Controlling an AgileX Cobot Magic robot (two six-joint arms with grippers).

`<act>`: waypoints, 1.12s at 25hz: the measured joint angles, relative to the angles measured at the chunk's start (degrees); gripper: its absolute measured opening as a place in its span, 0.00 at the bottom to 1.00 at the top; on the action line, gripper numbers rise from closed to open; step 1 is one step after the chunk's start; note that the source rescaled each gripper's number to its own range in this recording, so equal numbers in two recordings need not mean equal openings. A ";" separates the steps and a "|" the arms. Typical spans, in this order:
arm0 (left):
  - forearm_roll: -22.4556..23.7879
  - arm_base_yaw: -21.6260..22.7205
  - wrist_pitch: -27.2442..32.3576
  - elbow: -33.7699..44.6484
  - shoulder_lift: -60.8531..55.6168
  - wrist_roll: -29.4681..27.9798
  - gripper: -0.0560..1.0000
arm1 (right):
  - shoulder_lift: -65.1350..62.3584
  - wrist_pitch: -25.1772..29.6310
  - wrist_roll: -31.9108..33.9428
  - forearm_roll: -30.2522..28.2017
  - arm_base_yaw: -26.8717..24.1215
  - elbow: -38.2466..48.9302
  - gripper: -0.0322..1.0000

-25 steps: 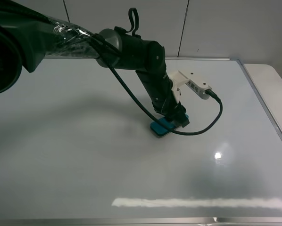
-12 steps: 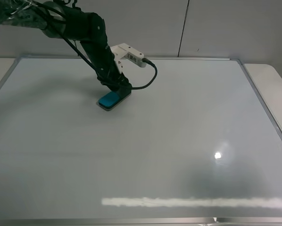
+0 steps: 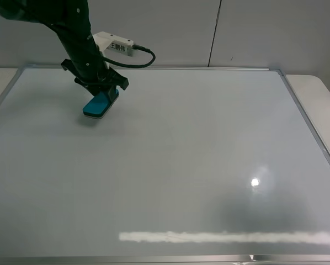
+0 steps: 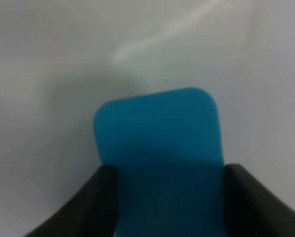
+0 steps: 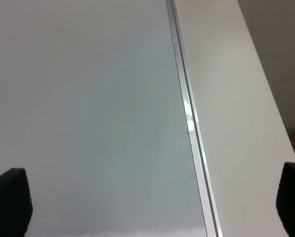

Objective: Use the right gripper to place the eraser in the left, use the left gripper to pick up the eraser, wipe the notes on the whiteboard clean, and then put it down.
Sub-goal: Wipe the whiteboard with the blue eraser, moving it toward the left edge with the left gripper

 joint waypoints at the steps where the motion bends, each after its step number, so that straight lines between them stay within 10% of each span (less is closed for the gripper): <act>1: 0.36 0.39 -1.29 2.27 -0.93 -0.79 0.05 | 0.00 0.00 0.00 0.00 0.00 0.00 1.00; 28: 20.22 2.24 -23.63 44.41 -22.73 -28.43 0.05 | 0.00 0.00 0.00 0.00 0.00 0.00 1.00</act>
